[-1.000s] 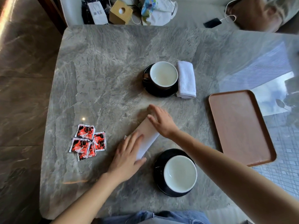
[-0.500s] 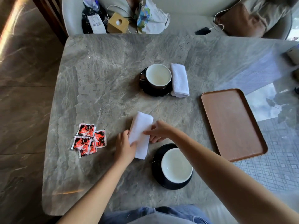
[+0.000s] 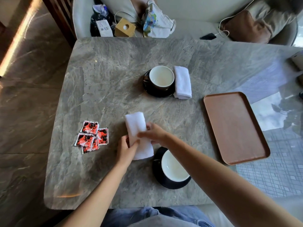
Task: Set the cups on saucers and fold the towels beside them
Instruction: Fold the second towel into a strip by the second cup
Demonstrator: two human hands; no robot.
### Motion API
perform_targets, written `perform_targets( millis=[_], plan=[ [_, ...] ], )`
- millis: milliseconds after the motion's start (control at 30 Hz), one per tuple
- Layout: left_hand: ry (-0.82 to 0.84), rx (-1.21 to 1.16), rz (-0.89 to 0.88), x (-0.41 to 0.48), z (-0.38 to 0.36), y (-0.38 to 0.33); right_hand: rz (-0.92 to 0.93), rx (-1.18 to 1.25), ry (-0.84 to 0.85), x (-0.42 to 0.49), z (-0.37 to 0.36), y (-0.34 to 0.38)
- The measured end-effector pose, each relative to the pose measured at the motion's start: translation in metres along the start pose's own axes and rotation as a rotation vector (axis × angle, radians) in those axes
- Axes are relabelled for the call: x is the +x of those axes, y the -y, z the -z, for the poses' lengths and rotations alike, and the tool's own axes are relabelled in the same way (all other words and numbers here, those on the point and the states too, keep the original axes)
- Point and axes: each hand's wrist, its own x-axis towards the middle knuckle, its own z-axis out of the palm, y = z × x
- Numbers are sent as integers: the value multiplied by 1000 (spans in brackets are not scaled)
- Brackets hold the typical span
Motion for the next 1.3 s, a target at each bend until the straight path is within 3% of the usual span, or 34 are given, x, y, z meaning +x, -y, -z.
perform_targets(
  millis=[233, 433, 633, 733, 833, 1000, 1300],
  plan=[
    [82, -178, -169, -16, -16, -32, 146, 365, 115, -33, 38, 14],
    [113, 19, -341, -50, -63, -60, 342, 534, -77, -77, 103, -1],
    [293, -22, -318, -92, -119, -63, 392, 559, -246, -108, 158, -46],
    [414, -18, -273, -115, -147, -52, 364, 428, -250, -121, 178, -74],
    [501, 131, -250, -133, -169, -22, 228, 146, -215, -130, 187, -101],
    [576, 264, -43, -149, -191, 20, 50, -182, -270, -129, 181, -140],
    [618, 109, 312, -140, -189, 42, 124, -453, -359, -114, 169, -153]
  ],
)
